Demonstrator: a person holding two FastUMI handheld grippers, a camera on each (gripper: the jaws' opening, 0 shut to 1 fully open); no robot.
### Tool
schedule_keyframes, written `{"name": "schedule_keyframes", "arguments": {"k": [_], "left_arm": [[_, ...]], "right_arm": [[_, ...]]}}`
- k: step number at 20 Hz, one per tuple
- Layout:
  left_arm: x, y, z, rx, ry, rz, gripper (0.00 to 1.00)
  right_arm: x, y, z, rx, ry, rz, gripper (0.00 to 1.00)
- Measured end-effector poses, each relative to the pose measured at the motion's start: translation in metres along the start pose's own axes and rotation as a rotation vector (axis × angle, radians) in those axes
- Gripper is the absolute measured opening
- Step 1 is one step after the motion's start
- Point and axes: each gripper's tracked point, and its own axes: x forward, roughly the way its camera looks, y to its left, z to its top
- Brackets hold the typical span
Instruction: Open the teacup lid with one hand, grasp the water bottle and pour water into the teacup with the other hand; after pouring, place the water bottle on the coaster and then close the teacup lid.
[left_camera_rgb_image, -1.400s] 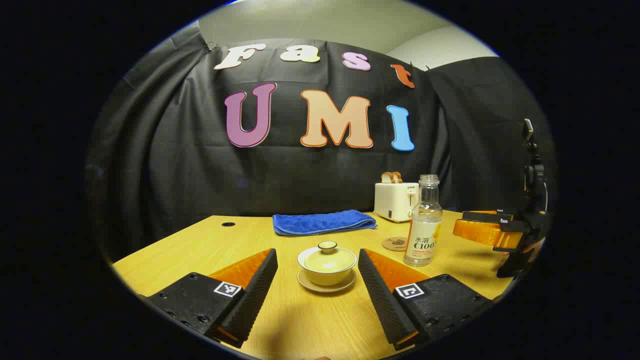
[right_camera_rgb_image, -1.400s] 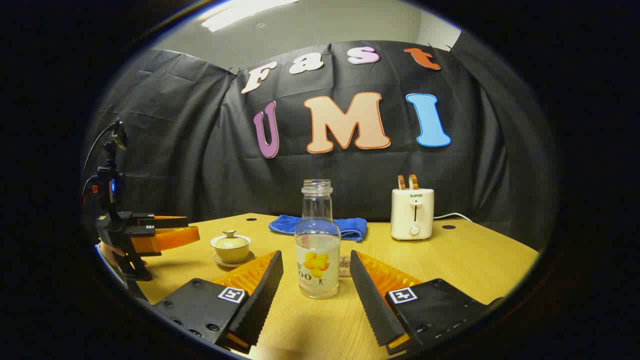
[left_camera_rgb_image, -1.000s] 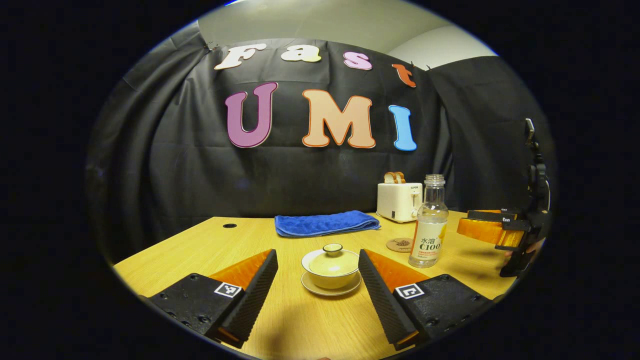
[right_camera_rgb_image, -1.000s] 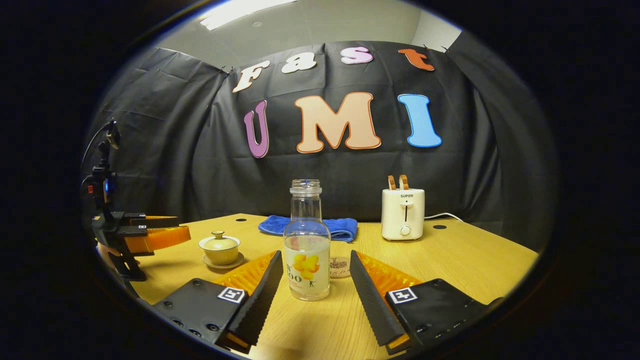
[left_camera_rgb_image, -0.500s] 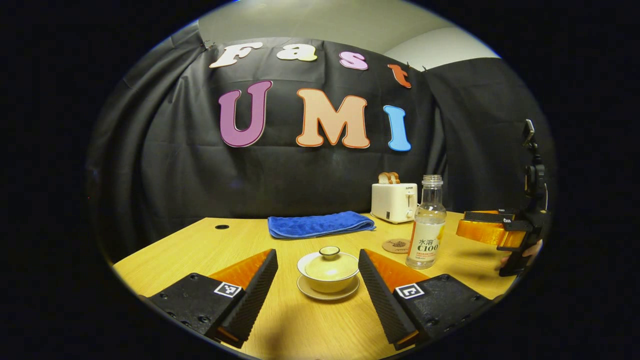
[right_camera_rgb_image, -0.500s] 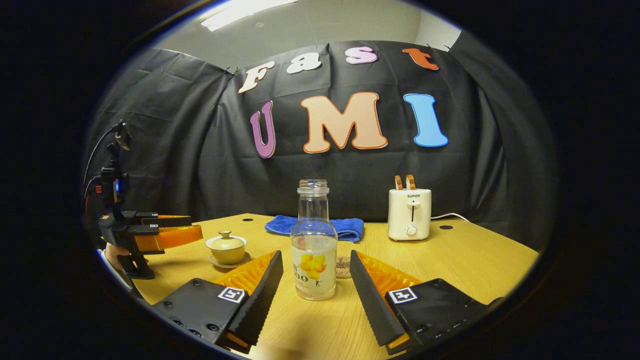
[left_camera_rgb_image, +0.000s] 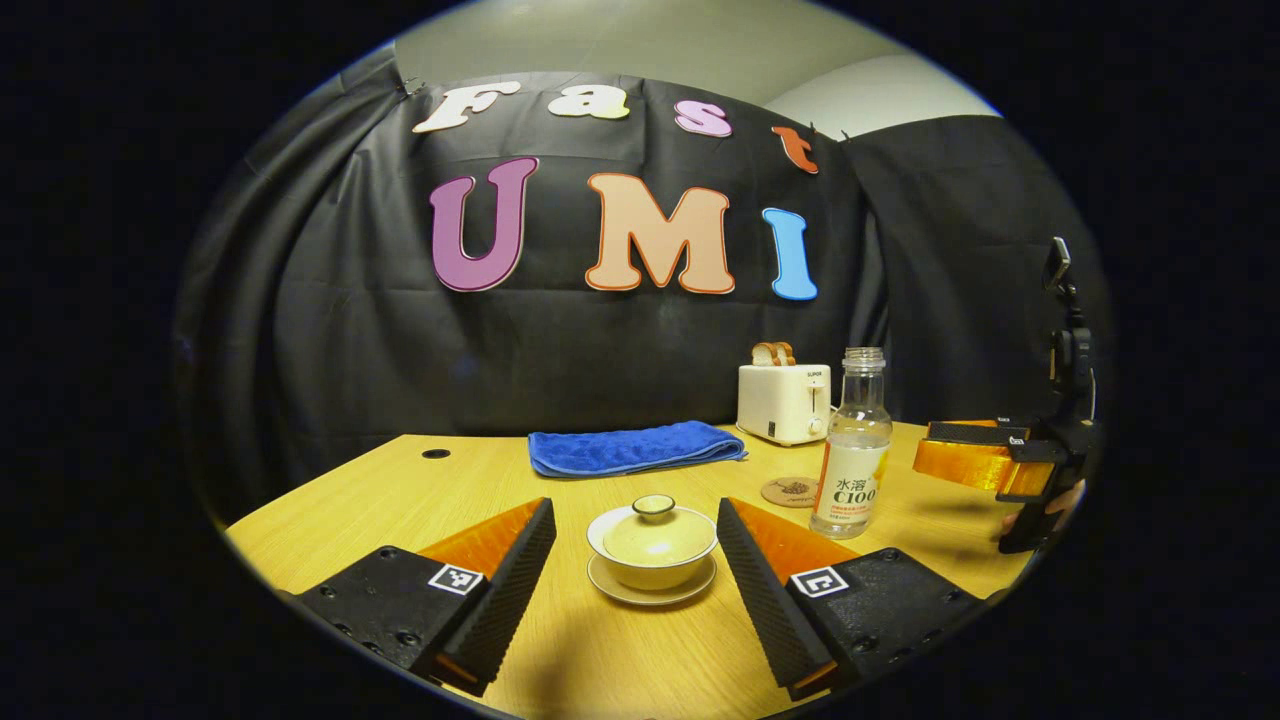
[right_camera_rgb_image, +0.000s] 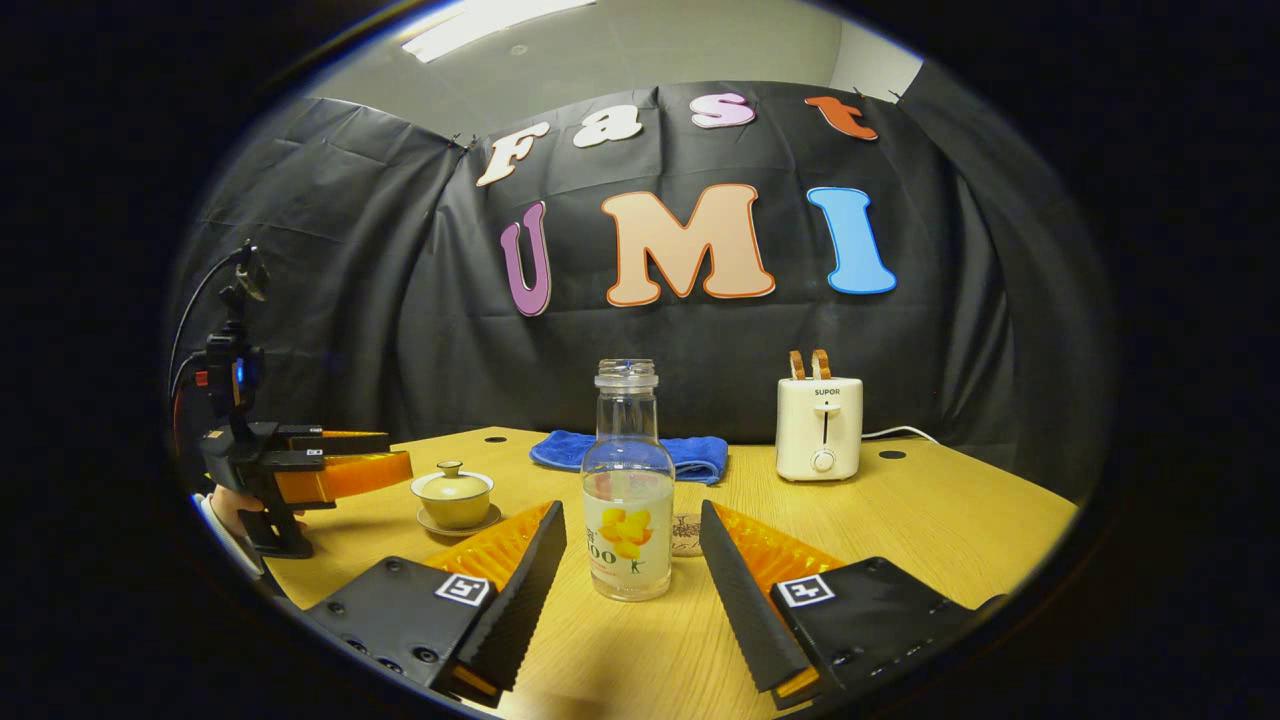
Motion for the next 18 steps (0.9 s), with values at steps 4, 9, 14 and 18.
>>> {"name": "schedule_keyframes", "arguments": {"k": [4,9,14,18], "left_arm": [[0.017,-0.003,-0.001,-0.001,0.004,-0.021,0.95],[0.039,-0.002,-0.003,-0.003,0.006,-0.023,0.95],[0.054,-0.005,-0.011,0.001,0.052,-0.044,0.84],[0.058,-0.008,-0.013,0.005,0.071,-0.063,0.73]], "right_arm": [[-0.001,0.001,0.000,0.000,0.001,0.008,0.88],[-0.001,0.001,0.000,0.000,0.000,0.010,0.92],[-0.002,0.000,0.001,0.000,0.000,0.013,0.88],[-0.002,0.001,0.001,0.000,0.000,0.013,0.92]]}}
